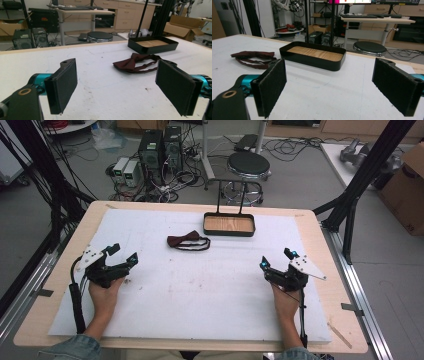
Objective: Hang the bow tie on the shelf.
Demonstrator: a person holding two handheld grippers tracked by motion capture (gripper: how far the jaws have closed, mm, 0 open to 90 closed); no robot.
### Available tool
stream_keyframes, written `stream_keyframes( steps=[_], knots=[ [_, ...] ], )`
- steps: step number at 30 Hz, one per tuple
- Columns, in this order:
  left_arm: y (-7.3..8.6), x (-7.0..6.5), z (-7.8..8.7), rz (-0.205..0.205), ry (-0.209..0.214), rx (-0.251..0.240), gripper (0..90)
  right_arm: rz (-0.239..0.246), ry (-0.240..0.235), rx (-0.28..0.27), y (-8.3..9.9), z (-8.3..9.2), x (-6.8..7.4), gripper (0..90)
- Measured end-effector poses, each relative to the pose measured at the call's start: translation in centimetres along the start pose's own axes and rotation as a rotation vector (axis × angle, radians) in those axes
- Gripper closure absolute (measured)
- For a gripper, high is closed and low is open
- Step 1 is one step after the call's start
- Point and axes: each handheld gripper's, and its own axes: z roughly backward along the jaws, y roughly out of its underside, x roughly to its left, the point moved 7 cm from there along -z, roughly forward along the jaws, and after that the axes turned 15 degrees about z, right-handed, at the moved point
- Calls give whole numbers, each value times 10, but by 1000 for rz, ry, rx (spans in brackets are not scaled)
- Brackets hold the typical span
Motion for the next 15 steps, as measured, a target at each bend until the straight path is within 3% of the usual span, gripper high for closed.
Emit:
stream_keyframes(
  steps=[6,15],
  knots=[
    [0,-1,0,19,6,2,175,1,4,0,1,-1,-1,115],
    [3,-4,-3,-23,9,17,189,6,4,10,1,-1,0,115]
  ],
)
